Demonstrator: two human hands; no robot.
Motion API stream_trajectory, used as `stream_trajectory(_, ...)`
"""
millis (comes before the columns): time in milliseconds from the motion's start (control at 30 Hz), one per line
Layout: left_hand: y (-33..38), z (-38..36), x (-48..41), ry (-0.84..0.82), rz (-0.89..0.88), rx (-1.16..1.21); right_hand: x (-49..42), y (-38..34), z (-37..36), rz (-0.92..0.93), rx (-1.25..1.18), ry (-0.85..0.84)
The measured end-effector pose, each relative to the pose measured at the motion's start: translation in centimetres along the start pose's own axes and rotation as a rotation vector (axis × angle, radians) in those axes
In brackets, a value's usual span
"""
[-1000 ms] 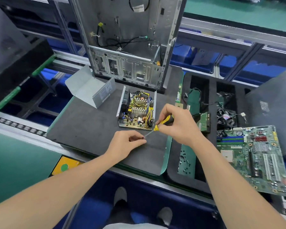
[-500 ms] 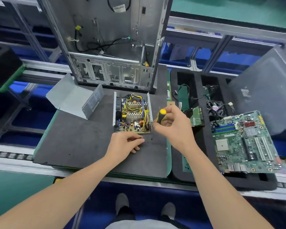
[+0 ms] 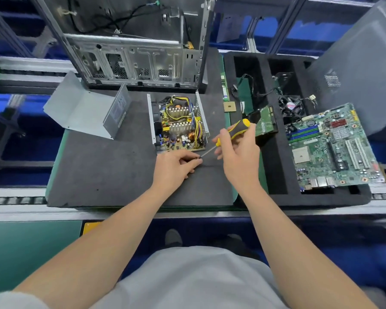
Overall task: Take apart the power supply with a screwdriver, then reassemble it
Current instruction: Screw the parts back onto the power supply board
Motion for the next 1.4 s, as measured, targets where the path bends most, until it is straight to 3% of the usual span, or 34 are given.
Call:
stream_trajectory(933, -0.4, -0.1, -0.5, -0.034, 0.041, 0.046, -0.6, 0.2, -1.0, 0.040, 0.167, -0.172)
stream_trajectory(1400, 0.1, -0.4, -0.5, 0.009, -0.013, -0.061, -0.8, -0.6, -0.1, 0.045, 0.073, -0.004)
Point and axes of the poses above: each hand's wrist, its own x-axis away from the middle knuckle, its own z-axis out of the back of the hand, y = z × x, the point moved 1 cm from there along -x, towards the middle knuckle, and after that the axes turned 7 degrees about z, right-handed, at the moved point
